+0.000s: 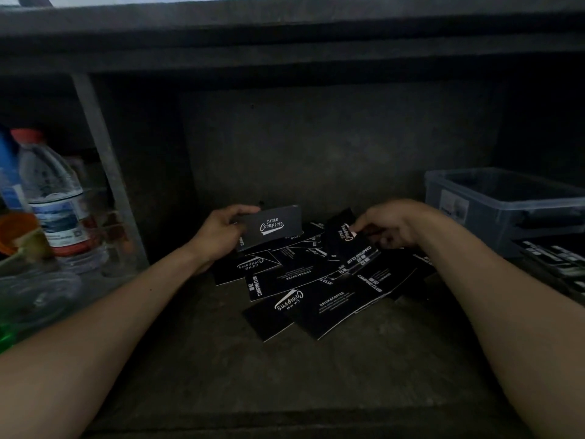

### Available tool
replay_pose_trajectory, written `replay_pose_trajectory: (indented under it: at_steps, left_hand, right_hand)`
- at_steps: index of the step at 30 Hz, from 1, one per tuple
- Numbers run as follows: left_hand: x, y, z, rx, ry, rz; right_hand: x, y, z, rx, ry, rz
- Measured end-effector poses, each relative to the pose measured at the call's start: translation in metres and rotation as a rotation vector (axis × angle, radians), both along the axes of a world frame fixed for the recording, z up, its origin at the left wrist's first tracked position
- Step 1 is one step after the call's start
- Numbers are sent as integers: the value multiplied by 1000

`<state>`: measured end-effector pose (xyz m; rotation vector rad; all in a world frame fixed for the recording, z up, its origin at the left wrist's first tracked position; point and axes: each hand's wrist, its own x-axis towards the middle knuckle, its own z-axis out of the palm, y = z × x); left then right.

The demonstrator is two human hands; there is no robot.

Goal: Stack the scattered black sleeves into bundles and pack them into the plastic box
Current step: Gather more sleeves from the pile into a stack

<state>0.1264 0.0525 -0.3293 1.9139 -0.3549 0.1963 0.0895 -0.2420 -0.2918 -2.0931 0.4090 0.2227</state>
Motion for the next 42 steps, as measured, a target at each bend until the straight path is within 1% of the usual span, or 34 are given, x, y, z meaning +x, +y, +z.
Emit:
replay_pose_trajectory:
  at_steps: [4, 6, 8, 11, 12, 14, 16, 18, 19, 20, 21, 23, 24, 26, 27, 28, 29, 31, 32, 33, 34, 37, 38, 39, 40, 42]
  left_hand:
    - [-1, -2, 1, -22, -1, -13]
    - [-2, -4, 2, -37, -1, -18]
    - [-4, -6, 4, -60, 8, -25]
    - [-8, -8, 5, -86, 18, -45]
    - [-8, -8, 5, -92, 24, -50]
    - [-8, -9, 6, -114, 51, -56]
    - [-7, -9, 7, -143, 96, -70]
    - [-11, -9, 6, -87, 58, -102]
    - [-13, -9, 5, -21, 12, -111]
    - [-14, -9, 4, 31, -32, -111]
    - [-15, -10, 3, 53, -68, -114]
    - [-13, -10, 3, 32, -114, -91]
    - [-11, -9, 5, -5, -135, -59]
    - [-7, -5, 10, -112, -137, 16]
    - [-4, -3, 11, -141, -130, 34]
    - [-2, -1, 11, -124, -118, 35]
    - [-1, 0, 8, -77, -95, 13]
    - [2, 2, 1, 38, -58, -45]
    - [3, 3, -1, 64, -53, -60]
    - [3, 3, -2, 61, -47, -68]
    - [2, 2, -2, 51, -40, -73]
    - [-3, -2, 4, -20, -6, -79]
    - [-3, -2, 6, -51, 25, -79]
    - [-4, -2, 7, -71, 58, -89]
    - [-5, -1, 7, -71, 83, -107]
    - [-5, 1, 6, -1, 62, -121]
  right_hand:
    - [-5, -6, 5, 61, 39, 8]
    - [-7, -5, 7, 105, -16, 0]
    - [-8, -1, 8, 232, -137, -29]
    - [-6, 9, 4, 528, -305, -47]
    - [-7, 16, 2, 562, -332, -32]
    - [-8, 33, -4, 586, -386, -8]
    - [-8, 47, -11, 581, -469, -35]
    - [-5, 56, -18, 563, -525, -43]
    - [-3, 58, -20, 546, -532, -25]
    - [-1, 57, -21, 484, -544, 5]
    - [1, 54, -20, 362, -571, 40]
    - [2, 40, -13, 2, -605, 131]
    - [2, 31, -8, -167, -560, 179]
    - [-1, 14, -3, -387, -353, 270]
    - [-2, 8, -2, -444, -248, 312]
    - [-3, 5, -2, -469, -173, 334]
    - [-3, 3, -2, -481, -138, 339]
    - [-1, 1, -2, -507, -148, 315]
    - [-2, 0, -1, -502, -171, 289]
    - [-3, -2, 1, -449, -200, 259]
    - [-4, -4, 3, -331, -217, 227]
    - [-11, -2, 10, 225, -172, 192]
    - [-11, 3, 13, 360, -179, 176]
    - [-10, 9, 15, 449, -203, 156]
    - [-6, 16, 15, 489, -241, 141]
    - [2, 35, 9, 453, -334, 120]
